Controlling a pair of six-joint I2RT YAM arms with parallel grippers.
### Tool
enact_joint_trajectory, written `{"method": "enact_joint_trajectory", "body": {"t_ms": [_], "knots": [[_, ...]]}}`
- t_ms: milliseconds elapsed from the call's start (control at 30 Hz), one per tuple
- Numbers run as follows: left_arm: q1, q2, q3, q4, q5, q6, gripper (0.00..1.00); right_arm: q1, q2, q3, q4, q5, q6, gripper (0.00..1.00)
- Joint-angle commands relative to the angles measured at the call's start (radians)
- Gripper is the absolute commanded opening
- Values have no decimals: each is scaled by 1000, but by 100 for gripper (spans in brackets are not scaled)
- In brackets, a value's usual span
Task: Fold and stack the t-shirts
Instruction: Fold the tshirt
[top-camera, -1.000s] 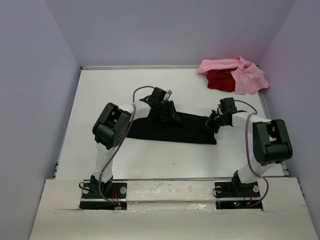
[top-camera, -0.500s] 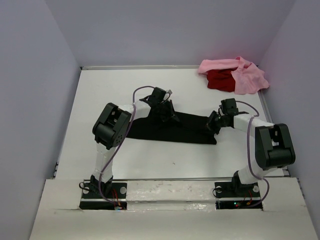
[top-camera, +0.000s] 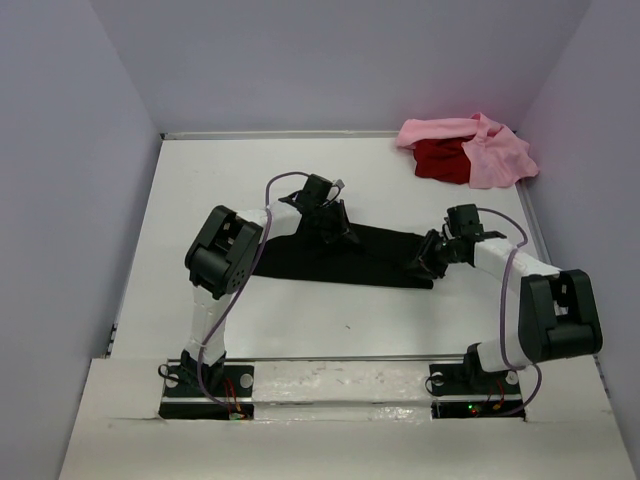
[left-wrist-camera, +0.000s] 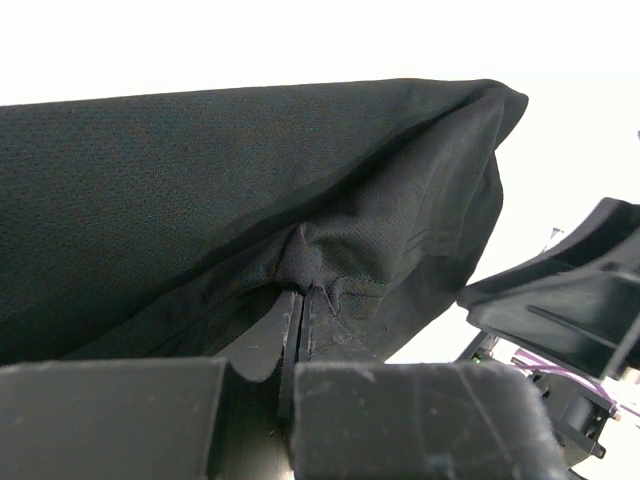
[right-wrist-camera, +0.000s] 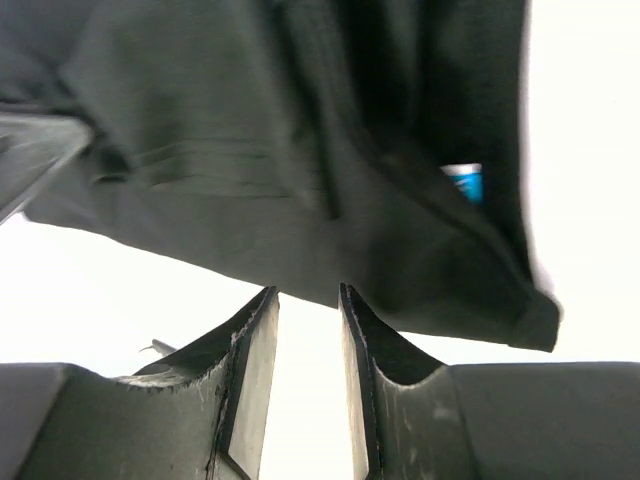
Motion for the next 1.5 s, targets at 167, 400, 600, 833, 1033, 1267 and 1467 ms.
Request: {"method": "enact_joint_trajectory", "body": {"t_ms": [167,400,600,833,1033,1267,1467], "knots": [[-7,-39,38,-8,25,16,3,9,106,16,-14,139,-71,33],[-7,-46,31,-8,19,12,3,9,186,36,-7,164,-89,0],[-7,-45,53,-8,28,-7,3,9,180,19,-8,171,-92,0],[-4,-28,143,-69,34,-17,3,9,183,10,-14,173,-101,0],[10,-2,182,-93,36,-13,3,9,178,3,-17,171,-109,0],[10,36,185,-102,46,7,6,9,165,6,-20,167,-112,0],[12,59,168,-108,48,38,14,9,146,16,-29,164,-118,0]]}}
